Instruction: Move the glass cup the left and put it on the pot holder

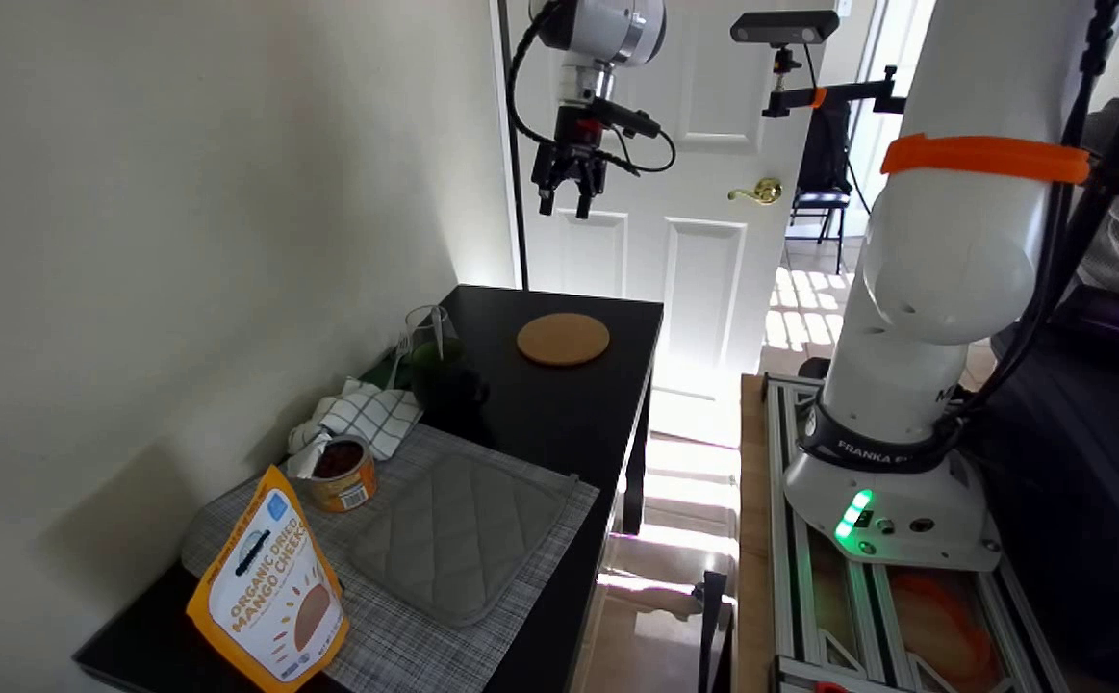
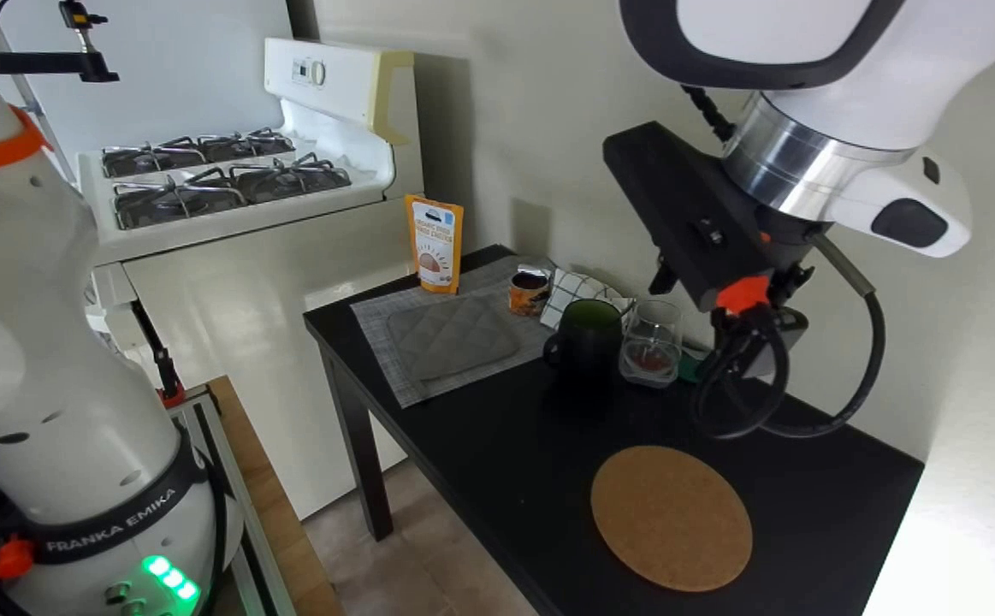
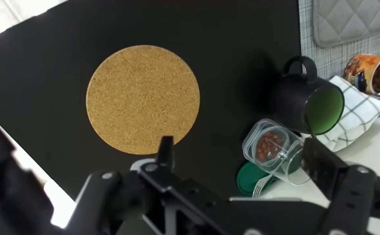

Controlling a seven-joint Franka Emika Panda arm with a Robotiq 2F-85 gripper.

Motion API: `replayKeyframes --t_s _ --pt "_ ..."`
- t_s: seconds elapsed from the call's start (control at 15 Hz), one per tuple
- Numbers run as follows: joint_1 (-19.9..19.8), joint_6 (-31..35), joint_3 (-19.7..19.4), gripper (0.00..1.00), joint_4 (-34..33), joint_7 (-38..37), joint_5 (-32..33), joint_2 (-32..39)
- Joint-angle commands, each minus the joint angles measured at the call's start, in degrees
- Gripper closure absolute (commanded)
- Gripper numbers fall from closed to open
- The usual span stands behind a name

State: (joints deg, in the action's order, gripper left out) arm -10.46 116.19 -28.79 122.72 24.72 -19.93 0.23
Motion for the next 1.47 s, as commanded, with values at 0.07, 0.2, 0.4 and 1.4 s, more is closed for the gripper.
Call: replayKeyframes --t_s 0.07,0.2,0.4,1.4 --pt "-3.9 -5.2 6.7 0.0 -14.4 -10.6 0.0 12.6" --pt "-4.1 -5.9 9.3 0.0 -18.5 -15.7 2.0 16.2" --pt "-4.4 -6.6 12.2 0.0 -22.2 -17.8 5.1 18.4" --pt "-1.3 -10.9 17.7 0.0 -35.0 -30.2 13.4 30.4"
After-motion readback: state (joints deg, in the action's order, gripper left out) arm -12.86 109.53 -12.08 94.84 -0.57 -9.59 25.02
